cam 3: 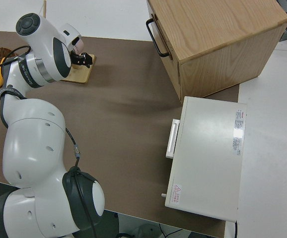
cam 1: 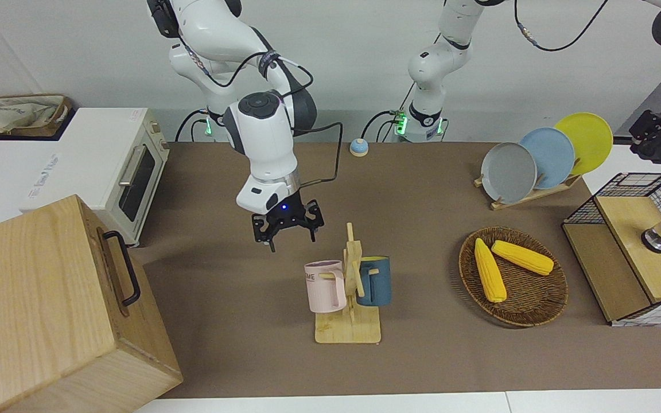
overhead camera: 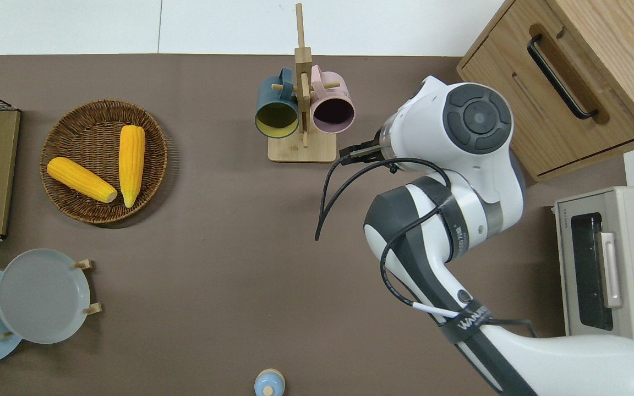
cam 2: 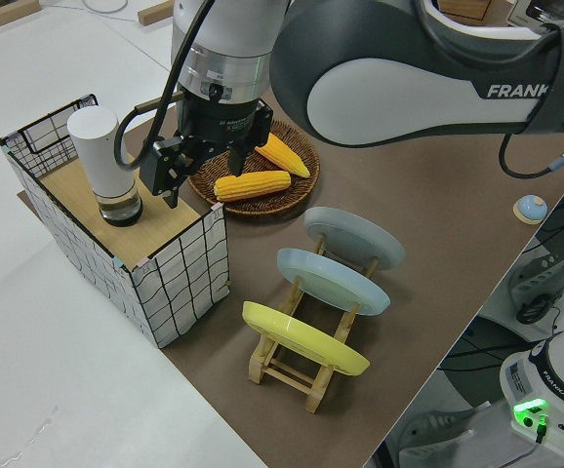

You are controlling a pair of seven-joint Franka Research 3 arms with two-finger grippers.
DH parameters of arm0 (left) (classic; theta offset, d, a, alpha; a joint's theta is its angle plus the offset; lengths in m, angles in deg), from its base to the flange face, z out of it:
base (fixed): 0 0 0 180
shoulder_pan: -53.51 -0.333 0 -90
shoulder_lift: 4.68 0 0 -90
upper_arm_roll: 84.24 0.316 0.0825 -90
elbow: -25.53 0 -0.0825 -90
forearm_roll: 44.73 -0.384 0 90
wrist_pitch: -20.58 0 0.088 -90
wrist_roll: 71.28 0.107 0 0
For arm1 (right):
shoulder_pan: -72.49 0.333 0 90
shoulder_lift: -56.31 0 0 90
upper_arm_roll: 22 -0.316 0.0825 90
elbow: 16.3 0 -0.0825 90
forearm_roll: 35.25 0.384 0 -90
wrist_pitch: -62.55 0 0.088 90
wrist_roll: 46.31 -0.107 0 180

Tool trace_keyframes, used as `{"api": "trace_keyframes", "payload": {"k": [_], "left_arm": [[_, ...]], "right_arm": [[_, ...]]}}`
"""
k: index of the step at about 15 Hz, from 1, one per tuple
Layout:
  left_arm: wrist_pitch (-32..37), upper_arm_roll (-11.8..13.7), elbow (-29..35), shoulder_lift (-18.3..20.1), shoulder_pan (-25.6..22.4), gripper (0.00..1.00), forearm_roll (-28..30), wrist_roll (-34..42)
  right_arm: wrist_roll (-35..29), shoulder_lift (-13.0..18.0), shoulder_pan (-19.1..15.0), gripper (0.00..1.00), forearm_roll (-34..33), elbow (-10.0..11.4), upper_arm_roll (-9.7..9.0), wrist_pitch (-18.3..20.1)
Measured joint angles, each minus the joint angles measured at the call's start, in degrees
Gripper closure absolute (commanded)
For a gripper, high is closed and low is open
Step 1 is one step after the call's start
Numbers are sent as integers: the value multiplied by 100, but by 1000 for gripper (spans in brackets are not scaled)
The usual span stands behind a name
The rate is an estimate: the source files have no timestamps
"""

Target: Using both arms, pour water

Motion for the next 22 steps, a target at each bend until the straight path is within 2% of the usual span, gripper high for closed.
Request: {"api": "trace_keyframes", "payload": {"k": [3, 6, 8, 12, 13, 15, 19, 22], "left_arm": [[-548, -3, 2, -154, -200, 7, 431, 168], [-1134, -9, 13, -369, -272, 7, 833, 199], [-1443, -21, 16, -524, -272, 7, 1181, 202], [-2087, -128, 19, -738, -270, 7, 1522, 203], [-2225, -154, 20, -786, -269, 7, 1650, 203], [-2530, -185, 21, -876, -267, 7, 1896, 235], [-2820, -240, 21, -1001, -267, 7, 2100, 280], [-3083, -410, 22, -1081, -262, 7, 2215, 286]], "right_arm": [[4, -208, -1, 21, -261, -61, 17, -618], [32, -333, -1, 65, -366, -201, 20, -926], [49, -406, 0, 180, -412, -296, 18, -1031], [193, -534, 1, 466, -591, -433, 16, -1229], [214, -548, 1, 511, -614, -453, 16, -1233], [229, -559, 1, 534, -766, -476, 15, -1239], [233, -590, 20, 722, -892, -494, 12, -1426], [236, -617, 30, 975, -897, -533, 12, -1465]]}}
